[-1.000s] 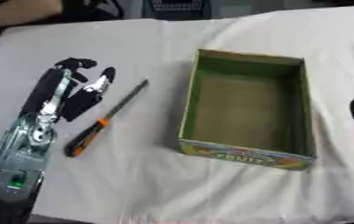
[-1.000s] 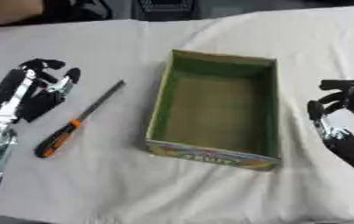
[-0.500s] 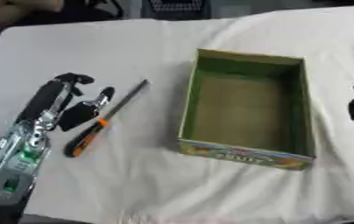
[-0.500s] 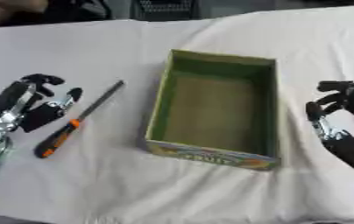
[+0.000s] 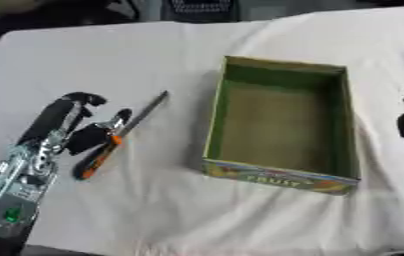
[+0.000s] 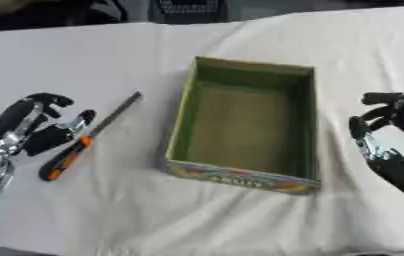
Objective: Pick up objects on the table and place them in the box.
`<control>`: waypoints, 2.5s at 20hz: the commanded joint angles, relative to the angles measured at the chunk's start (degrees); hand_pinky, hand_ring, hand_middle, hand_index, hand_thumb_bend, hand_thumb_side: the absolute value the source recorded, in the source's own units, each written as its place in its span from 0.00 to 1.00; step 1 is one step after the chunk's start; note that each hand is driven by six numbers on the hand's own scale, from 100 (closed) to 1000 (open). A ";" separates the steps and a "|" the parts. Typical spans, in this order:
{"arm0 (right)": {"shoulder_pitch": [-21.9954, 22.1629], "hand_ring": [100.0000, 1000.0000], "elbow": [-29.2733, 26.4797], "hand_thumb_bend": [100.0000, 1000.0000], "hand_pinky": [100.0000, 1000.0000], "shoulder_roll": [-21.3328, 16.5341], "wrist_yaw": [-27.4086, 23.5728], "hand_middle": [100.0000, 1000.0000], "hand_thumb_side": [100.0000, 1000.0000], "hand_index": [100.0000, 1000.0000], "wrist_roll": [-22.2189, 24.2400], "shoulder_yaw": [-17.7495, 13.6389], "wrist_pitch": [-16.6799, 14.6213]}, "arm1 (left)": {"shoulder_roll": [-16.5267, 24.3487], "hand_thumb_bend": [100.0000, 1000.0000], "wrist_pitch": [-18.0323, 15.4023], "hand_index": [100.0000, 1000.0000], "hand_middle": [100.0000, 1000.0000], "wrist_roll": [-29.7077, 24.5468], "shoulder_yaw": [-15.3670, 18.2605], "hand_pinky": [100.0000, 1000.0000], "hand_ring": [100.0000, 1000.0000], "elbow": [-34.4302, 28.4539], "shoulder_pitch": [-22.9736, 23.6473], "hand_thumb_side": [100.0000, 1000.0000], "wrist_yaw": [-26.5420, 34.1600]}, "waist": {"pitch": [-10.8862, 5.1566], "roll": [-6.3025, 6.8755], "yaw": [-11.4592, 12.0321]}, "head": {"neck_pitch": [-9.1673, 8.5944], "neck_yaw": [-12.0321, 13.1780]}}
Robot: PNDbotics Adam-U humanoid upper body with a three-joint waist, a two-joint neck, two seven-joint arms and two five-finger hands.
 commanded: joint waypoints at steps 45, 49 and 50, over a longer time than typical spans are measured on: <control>0.16 0.55 -1.15 0.33 0.46 -0.26 0.15 0.64 0.63 0.76 0.24 -0.31 -0.01 | 3.54 0.43 0.66 0.74 0.71 -14.61 -1.06 0.78 0.75 0.57 0.40 0.41 -13.47 | -0.43 0.13 -0.22 | -0.04 -0.25; 0.16 0.55 -1.13 0.32 0.46 -0.26 0.17 0.64 0.63 0.76 0.20 -0.31 0.05 | 3.37 0.41 0.39 0.74 0.71 -14.63 -1.56 0.77 0.75 1.01 0.77 0.40 -13.11 | -0.41 0.14 -0.26 | -0.04 -0.24; 0.15 0.55 -1.13 0.32 0.46 -0.25 0.18 0.64 0.63 0.76 0.19 -0.31 0.06 | 3.34 0.41 0.29 0.74 0.71 -14.65 -1.73 0.77 0.75 1.12 0.83 0.40 -13.02 | -0.41 0.13 -0.27 | -0.04 -0.24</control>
